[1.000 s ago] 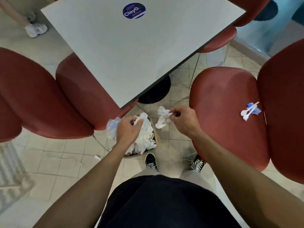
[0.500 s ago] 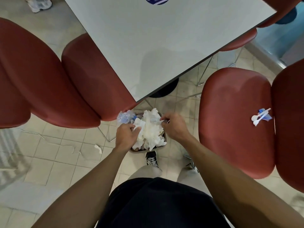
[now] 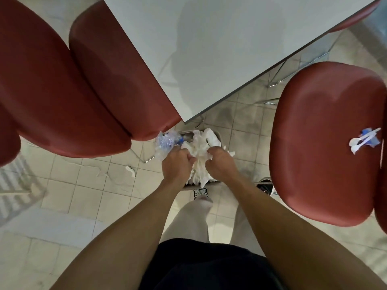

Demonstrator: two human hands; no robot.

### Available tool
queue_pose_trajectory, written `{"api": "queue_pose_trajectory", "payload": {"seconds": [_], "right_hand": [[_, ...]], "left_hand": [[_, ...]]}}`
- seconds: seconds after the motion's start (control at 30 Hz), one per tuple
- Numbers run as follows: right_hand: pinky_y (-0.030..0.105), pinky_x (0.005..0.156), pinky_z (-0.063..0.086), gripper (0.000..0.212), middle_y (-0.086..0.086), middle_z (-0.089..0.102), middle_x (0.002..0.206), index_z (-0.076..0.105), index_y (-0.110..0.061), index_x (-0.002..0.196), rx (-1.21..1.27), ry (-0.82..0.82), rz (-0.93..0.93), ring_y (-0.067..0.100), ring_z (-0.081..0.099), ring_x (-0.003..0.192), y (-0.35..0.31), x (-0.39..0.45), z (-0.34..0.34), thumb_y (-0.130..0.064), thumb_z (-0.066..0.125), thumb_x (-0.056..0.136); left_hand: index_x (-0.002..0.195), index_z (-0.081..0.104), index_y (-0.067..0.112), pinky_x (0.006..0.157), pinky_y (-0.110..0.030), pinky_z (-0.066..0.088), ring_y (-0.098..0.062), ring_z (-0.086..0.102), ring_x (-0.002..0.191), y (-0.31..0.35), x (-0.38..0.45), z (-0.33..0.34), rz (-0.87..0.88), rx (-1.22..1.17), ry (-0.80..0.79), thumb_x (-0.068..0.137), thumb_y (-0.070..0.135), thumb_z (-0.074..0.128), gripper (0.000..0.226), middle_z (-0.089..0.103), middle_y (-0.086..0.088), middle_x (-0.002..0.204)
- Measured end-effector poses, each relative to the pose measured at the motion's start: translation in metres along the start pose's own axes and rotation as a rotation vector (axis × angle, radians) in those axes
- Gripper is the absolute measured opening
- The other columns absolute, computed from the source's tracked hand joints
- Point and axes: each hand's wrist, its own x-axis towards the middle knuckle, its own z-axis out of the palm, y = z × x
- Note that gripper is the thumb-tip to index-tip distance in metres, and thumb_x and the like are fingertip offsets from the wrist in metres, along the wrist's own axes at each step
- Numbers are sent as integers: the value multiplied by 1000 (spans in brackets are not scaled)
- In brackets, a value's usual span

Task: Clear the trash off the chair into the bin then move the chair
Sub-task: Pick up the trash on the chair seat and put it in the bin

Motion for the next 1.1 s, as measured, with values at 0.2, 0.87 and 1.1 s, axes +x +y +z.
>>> {"api": "queue_pose_trajectory", "payload": {"seconds": [0.2,0.87,1.1], "right_hand": [[34,83,47,31,15,56,120,62,-4,114,-74,-26,-22,34,58,109,0,5,8,-9,46,89],[38,100,45,66,11,36,139,37,-17,144,150,137,102,31,53,118,91,-44,-83,1,50,82],[37,101,40,58,10,42,137,43,-23,140,228,243,224,34,50,120,188,-52,-138,-11,51,83]], "left_hand": [[101,71,16,69,-31,39,-27,62,96,0,6,7,47,116,-63,94,30,55,22,65,-7,106],[74,65,25,62,-28,34,-17,57,74,121,-12,-8,257,-33,-40,85,51,58,29,56,11,70],[71,60,25,68,-30,44,-17,59,76,209,-29,32,323,-15,-143,86,50,57,29,59,11,73]]}}
